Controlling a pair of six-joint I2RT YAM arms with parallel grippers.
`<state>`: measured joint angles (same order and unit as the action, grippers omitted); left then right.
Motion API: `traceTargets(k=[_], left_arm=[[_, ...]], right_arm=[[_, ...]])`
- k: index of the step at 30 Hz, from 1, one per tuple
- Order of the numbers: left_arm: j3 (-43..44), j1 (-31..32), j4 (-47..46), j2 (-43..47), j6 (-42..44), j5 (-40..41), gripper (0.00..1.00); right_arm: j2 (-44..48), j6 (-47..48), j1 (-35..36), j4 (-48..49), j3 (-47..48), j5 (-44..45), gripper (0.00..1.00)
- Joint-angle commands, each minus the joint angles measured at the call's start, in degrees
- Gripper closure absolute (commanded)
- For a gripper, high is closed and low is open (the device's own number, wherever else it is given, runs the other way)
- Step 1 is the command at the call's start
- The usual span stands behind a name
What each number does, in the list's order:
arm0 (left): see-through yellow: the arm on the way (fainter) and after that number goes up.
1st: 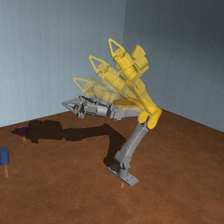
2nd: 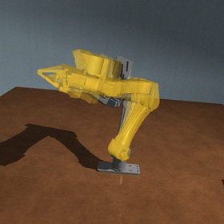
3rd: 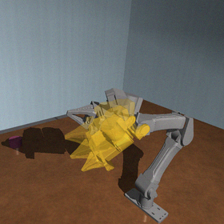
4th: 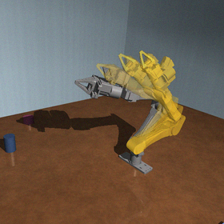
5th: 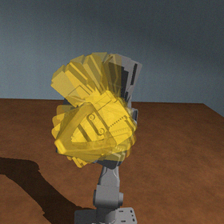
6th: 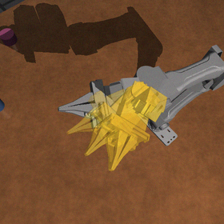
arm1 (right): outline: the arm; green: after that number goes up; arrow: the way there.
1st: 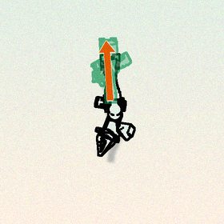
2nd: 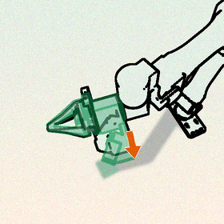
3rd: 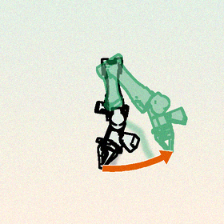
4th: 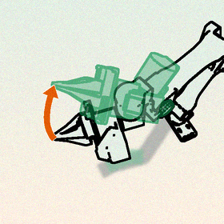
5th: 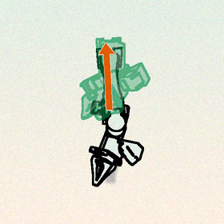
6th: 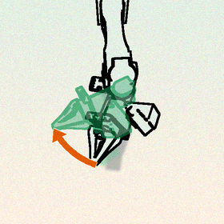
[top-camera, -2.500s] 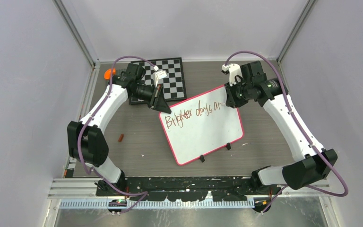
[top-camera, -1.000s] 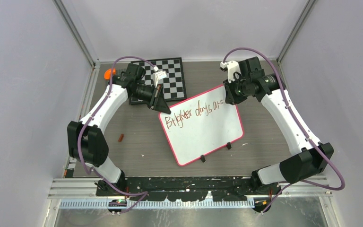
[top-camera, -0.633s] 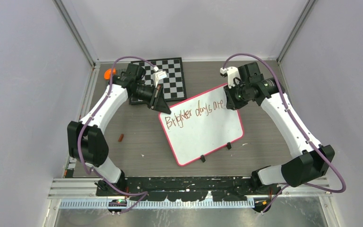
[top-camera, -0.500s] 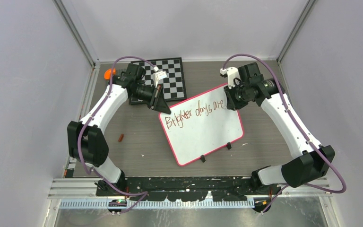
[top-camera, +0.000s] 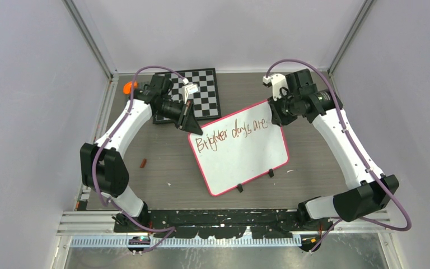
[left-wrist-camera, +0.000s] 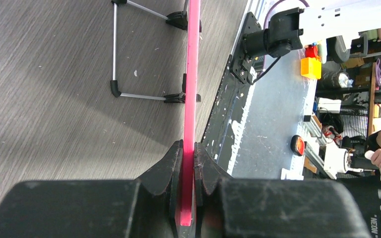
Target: Write a sentence on the whiteboard
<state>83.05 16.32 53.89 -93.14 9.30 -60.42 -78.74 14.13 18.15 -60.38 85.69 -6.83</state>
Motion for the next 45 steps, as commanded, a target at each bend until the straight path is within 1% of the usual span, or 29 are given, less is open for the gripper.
traceTargets(k=[1, 4, 9, 10, 13, 15, 16, 19, 23, 26, 32, 37, 42, 45], left_arm=[[2.22, 0.72, 0.16, -0.53, 0.48, 2.12, 1.0], [2.83, 1.03, 0.16, -0.7, 0.09, 2.36, 1.0], [3.7, 1.35, 0.63, -0.8, -0.38, 2.75, 0.99], [3.7, 1.37, 0.89, -0.69, -0.42, 2.81, 0.96], [3.57, 1.43, 1.87, -0.58, 0.05, 2.94, 0.8], [3.33, 1.46, 2.35, -0.46, 0.34, 2.81, 0.73], [3.02, 1.44, 2.39, -0.28, 0.43, 2.77, 0.71], [2.38, 1.44, 2.19, -0.05, 0.61, 2.43, 0.7], [2.08, 1.51, 2.86, -0.29, 1.48, 2.32, 0.72], [1.78, 1.57, 2.89, -0.67, 1.56, 2.67, 0.76], [1.68, 2.52, 2.9, -1.37, 1.59, 3.27, 0.83], [1.6, 3.01, 2.81, -1.8, 1.4, 3.85, 0.9], [1.58, 3.02, 2.62, -2.33, 1.08, 4.35, 1.0], [1.56, 3.04, 2.54, -2.23, 1.07, 4.48, 1.0]], right_arm=[[0.62, 0.9, 0.34, -3.37, 4.53, -5.69, 1.0], [1.45, 0.47, 2.31, -4.83, 5.02, -9.23, 1.0], [3.93, -1.94, 9.99, -3.06, 2.87, -11.25, 1.0], [4.39, -2.52, 11.93, -2.12, 1.69, -11.27, 1.0], [5.29, -4.16, 16.99, 1.24, -1.98, -11.36, 1.0], [5.37, -5.1, 19.08, 3.26, -3.77, -11.36, 1.0], [5.35, -5.56, 20.14, 4.44, -4.64, -11.32, 1.0], [5.52, -6.71, 22.99, 7.99, -7.52, -10.98, 1.0], [5.91, -6.4, 27.69, 12.15, -11.24, -8.94, 1.0], [6.19, -5.72, 29.46, 14.33, -13.21, -8.4, 1.0], [5.95, -4.5, 32.27, 15.9, -13.58, -9.59, 1.0], [4.89, -4.77, 34.27, 19.2, -14.78, -2.88, 1.0], [4.05, -5.17, 35.78, 20.74, -15.11, 0.22, 1.0], [3.96, -5.08, 36.38, 20.83, -15.58, 0.54, 1.0]])
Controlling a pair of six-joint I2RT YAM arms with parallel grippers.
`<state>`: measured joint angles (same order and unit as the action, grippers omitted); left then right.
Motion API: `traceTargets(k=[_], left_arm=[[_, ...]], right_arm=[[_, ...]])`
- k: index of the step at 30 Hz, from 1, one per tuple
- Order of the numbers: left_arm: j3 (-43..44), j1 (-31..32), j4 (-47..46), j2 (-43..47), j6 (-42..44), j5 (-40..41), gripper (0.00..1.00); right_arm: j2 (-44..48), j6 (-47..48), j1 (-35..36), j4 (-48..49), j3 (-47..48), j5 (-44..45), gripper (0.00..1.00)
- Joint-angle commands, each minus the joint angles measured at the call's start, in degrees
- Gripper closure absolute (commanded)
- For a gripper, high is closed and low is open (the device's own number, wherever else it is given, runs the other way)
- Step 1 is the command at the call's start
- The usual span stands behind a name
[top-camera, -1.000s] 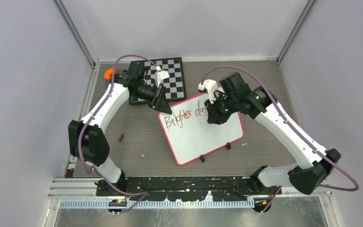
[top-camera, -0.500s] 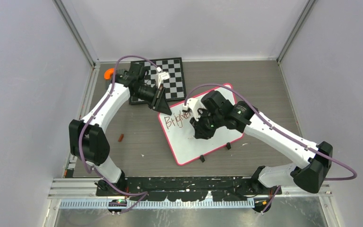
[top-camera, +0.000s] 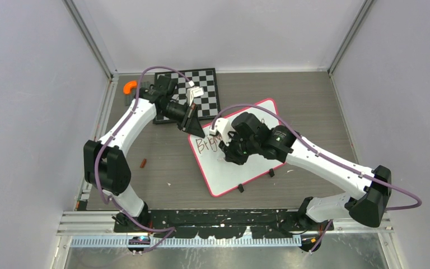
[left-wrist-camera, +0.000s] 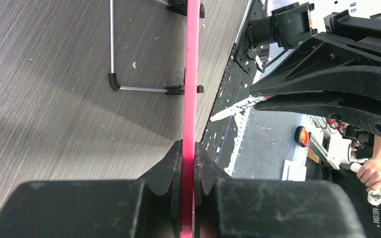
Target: Write a sentence on the whiteboard
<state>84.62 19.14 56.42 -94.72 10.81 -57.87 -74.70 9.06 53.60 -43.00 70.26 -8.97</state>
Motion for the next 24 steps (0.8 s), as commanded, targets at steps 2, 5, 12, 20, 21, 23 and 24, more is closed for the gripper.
traceTargets(k=[2, 5, 12, 20, 21, 23, 24], left_arm=[[-0.07, 0.2, -0.07, -0.5, -0.41, 2.12, 1.0], [-0.24, 0.23, -0.09, -0.34, -0.43, 2.25, 1.0], [-0.24, 0.22, -0.25, -0.37, -0.44, 2.36, 1.0], [-0.33, 0.2, -0.1, -0.2, -0.31, 2.58, 1.0], [-0.38, 0.21, -0.15, -0.07, -0.21, 2.58, 1.0], [-0.57, 0.21, -0.21, 0.0, -0.22, 2.68, 1.0], [-0.59, 0.2, -0.21, -0.01, -0.23, 2.75, 1.0]], right_arm=[[-0.09, 0.1, 1.16, 3.67, -0.51, 3.81, 1.0], [-0.23, 0.47, 1.32, 3.79, -0.78, 4.84, 1.0], [-1.04, 1.2, 1.76, 3.9, -1.86, 6.43, 1.0], [-1.19, 2.29, 1.98, 2.44, -4.39, 5.34, 1.0], [-1.03, 2.47, 2.06, 2.14, -4.73, 4.98, 1.0], [-1.06, 2.7, 2.37, 1.65, -5.39, 4.58, 1.0], [-1.14, 2.78, 2.55, 1.43, -5.83, 4.53, 1.0]])
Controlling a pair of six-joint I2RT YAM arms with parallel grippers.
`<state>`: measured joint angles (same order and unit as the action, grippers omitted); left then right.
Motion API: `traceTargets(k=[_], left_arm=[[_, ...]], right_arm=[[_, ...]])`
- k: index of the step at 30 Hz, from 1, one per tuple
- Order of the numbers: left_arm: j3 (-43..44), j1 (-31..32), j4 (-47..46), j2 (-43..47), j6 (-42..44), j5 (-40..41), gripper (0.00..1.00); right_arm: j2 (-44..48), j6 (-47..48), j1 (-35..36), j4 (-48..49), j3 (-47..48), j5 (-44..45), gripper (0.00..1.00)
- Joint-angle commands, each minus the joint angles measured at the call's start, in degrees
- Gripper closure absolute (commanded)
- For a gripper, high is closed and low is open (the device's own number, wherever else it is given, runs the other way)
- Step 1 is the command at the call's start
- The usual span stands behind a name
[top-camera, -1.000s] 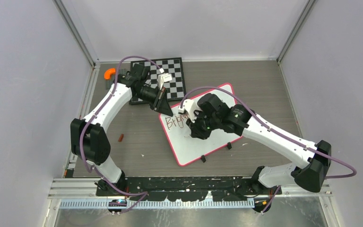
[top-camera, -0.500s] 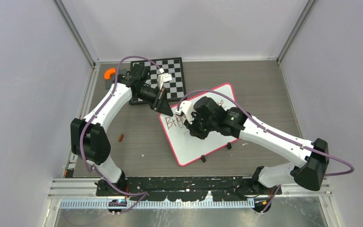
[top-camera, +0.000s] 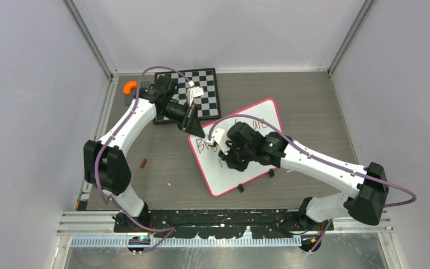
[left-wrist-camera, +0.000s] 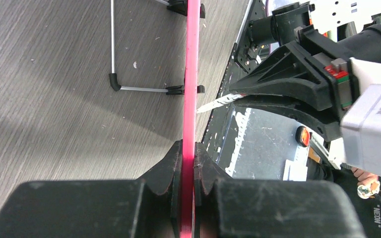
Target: Write a sentence on the whiteboard
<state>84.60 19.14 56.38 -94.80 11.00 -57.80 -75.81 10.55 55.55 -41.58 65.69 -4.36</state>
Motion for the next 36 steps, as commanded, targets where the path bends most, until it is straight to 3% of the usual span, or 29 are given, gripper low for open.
traceTargets(k=[1, 36], left_arm=[[-0.57, 0.2, -0.18, 0.09, -0.44, 2.69, 1.0], [-0.33, 0.2, 0.0, 0.16, -0.11, 2.75, 1.0]], right_arm=[[-0.16, 1.37, 0.87, -0.11, -1.57, -0.11, 1.0], [0.78, 1.06, -0.52, -1.01, 3.29, 5.96, 1.0]])
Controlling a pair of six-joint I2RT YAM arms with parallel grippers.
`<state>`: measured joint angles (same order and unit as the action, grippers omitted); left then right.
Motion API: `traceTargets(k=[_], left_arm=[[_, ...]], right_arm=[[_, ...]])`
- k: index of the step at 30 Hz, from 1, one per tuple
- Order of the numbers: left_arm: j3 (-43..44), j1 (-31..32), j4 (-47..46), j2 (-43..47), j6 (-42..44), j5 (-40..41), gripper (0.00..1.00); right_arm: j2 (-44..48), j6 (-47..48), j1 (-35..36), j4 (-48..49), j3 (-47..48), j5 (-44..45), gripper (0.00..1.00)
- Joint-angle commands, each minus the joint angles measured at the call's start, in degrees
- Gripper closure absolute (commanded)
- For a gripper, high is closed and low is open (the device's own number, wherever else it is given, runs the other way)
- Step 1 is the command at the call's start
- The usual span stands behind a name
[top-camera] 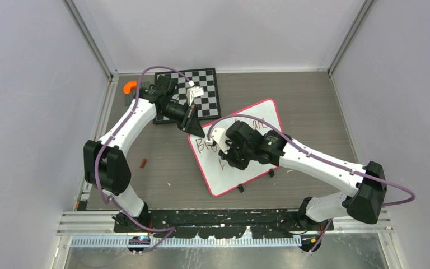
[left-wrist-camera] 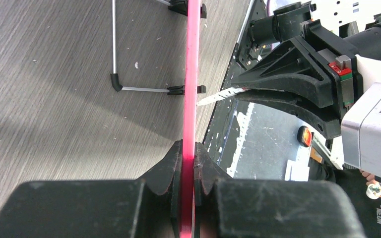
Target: Write a sentence on the whiteboard
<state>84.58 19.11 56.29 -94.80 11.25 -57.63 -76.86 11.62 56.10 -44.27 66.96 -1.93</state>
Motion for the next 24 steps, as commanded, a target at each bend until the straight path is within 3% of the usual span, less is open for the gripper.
traceTargets(k=[1, 17, 24], left_arm=[[-0.29, 0.22, 0.18, 0.13, -0.35, 2.6, 1.0], [-0.2, 0.23, 0.13, -0.22, -0.44, 2.45, 1.0], [-0.33, 0.22, 0.05, -0.17, -0.43, 2.3, 1.0]], right_arm=[[1.88, -0.02, -1.08, 1.48, 1.65, 3.44, 1.0], [1.89, 0.41, -1.11, -0.19, -2.18, 0.62, 1.0], [2.89, 0.43, -1.18, -0.38, -1.3, 3.75, 1.0]])
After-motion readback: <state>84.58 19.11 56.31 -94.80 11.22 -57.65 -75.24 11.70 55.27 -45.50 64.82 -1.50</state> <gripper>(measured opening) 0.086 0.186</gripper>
